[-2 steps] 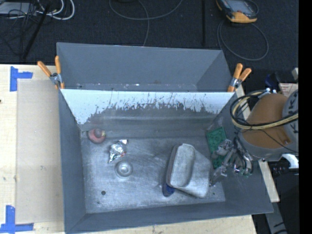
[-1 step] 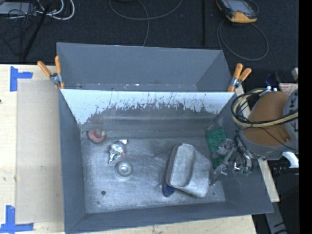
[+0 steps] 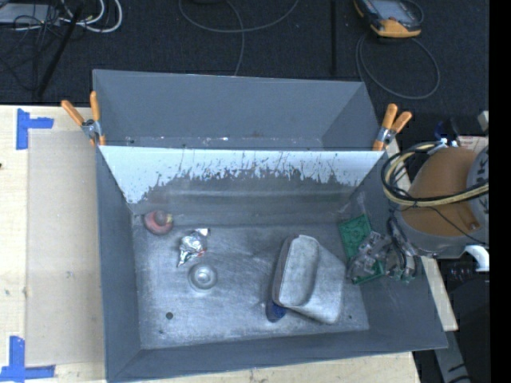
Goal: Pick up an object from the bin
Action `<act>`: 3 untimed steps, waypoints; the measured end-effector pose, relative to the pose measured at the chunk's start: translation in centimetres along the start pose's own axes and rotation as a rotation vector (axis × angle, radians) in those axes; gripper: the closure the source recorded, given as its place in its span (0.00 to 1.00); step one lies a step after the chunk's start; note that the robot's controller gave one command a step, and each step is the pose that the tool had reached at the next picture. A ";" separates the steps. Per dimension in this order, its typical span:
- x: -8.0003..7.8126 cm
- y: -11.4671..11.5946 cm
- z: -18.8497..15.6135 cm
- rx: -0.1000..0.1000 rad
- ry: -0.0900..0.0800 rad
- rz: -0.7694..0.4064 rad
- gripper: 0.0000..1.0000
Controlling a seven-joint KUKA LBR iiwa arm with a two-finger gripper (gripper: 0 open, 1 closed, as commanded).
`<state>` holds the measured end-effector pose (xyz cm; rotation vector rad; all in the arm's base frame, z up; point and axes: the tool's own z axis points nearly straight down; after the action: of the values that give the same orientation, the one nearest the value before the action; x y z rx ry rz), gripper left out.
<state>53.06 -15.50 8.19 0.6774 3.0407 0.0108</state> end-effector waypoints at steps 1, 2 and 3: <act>1.1 -0.1 0.7 0.003 0.042 -0.004 0.00; 1.5 1.2 1.0 0.005 0.039 0.304 0.00; 0.7 0.6 0.6 0.008 0.006 0.311 1.00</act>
Offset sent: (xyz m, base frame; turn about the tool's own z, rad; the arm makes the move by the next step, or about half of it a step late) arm 0.0000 0.0000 0.0000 0.0000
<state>52.70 -14.68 7.62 1.1438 2.9075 0.0071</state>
